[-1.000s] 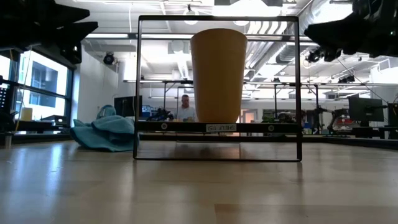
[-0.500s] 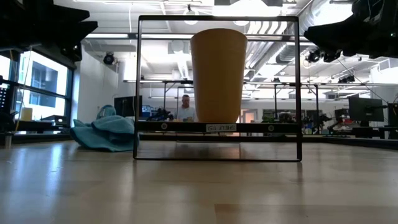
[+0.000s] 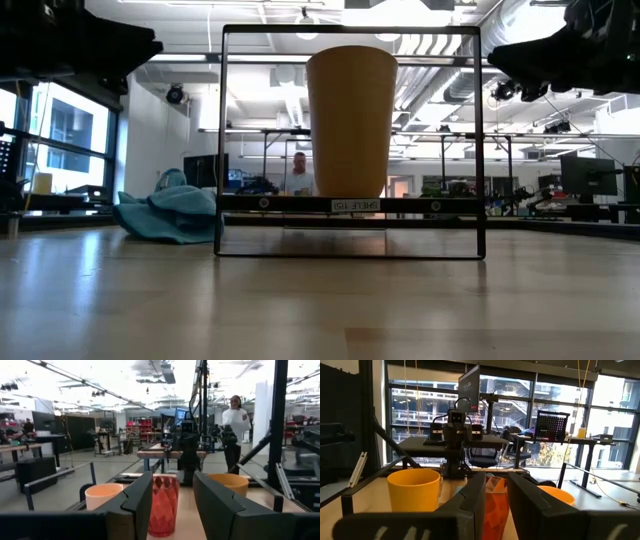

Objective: Stack small to large cups/mugs on shelf
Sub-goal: Return to Home Position

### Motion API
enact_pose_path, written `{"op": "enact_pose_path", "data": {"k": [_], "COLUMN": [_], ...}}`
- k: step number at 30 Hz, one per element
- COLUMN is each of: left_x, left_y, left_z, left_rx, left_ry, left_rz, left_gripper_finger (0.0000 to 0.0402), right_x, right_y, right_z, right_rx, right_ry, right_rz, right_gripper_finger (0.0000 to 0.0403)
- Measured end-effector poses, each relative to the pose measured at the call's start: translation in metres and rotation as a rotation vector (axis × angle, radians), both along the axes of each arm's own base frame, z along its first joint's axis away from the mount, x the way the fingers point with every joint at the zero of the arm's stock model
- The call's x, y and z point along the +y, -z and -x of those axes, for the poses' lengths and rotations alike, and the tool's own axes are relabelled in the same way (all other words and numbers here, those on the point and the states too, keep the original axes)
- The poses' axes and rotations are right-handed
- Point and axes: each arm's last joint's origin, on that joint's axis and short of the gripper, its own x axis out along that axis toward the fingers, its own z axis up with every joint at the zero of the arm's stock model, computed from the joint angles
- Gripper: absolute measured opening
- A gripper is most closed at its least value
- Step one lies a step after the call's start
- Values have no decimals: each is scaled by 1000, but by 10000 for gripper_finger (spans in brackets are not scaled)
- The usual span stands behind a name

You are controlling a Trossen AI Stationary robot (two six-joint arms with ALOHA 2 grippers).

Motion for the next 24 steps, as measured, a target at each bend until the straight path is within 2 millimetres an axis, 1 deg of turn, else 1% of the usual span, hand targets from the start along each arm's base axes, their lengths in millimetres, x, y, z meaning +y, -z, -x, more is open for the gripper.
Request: {"op": "enact_pose_path", "data": {"k": [5, 12, 16, 20, 24], "left_x": [1, 0, 0, -1, -1], "left_y": [5, 17, 18, 19, 20], "left_z": [-1, -3, -4, -5, -5], "left_rx": [42, 135, 146, 163, 161], "left_ry": [-26, 31, 32, 37, 40], "left_rz": [30, 151, 167, 153, 174], "left_gripper_finger": [131, 131, 131, 131, 131], "right_x": [0, -1, -1, -1, 1], "right_y": [3, 10, 14, 17, 20], "right_z": [-1, -1, -2, -2, -2], "right_rx": [32, 105, 140, 171, 194], "right_ry": [-1, 23, 21, 10, -55], "right_rz": [-8, -24, -40, -98, -141], "right_gripper_finger": [71, 71, 71, 71, 71]}}
